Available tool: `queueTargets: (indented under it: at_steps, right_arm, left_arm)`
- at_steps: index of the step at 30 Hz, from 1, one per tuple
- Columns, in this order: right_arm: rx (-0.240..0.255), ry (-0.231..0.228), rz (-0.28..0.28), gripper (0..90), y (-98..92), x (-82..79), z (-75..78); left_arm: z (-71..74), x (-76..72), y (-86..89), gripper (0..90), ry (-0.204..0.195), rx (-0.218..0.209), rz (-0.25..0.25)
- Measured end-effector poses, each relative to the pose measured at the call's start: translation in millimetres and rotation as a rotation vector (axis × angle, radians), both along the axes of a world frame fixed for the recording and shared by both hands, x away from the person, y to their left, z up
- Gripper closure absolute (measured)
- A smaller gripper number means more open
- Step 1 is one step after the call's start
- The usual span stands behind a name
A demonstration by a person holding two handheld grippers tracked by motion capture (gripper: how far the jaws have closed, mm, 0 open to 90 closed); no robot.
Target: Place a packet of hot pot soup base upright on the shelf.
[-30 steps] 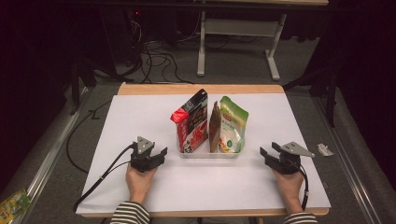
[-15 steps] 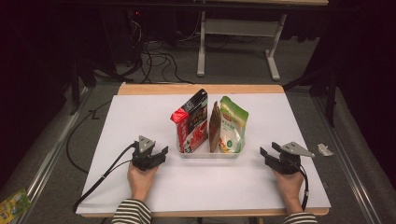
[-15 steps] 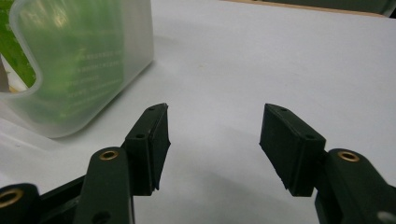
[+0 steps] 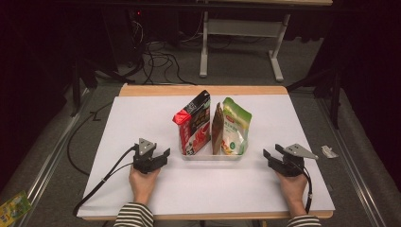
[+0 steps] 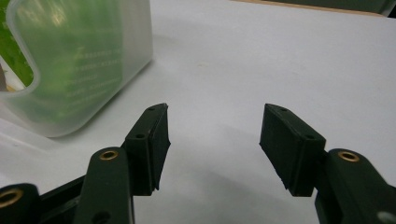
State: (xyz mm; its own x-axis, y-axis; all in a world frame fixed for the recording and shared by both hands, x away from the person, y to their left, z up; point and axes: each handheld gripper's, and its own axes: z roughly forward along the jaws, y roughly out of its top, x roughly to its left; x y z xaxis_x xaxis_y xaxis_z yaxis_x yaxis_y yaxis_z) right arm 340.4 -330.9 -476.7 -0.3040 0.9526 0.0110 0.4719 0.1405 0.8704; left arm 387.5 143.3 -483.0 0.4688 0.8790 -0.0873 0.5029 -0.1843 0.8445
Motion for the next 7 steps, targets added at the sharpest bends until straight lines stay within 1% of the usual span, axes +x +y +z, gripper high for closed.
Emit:
queueTargets:
  at_steps: [2, 7]
  right_arm:
    - [-0.001, -0.005, 0.003, 42.3, -0.8, 0.5, -0.1]
    - [0.005, -0.003, -0.003, 42.2, -0.9, 0.3, 0.0]
  left_arm:
    - [-0.1, 0.3, 1.5, 37.5, 0.006, -0.012, 0.005]
    - [-0.1, 0.9, 2.6, 37.4, 0.014, -0.016, 0.006]
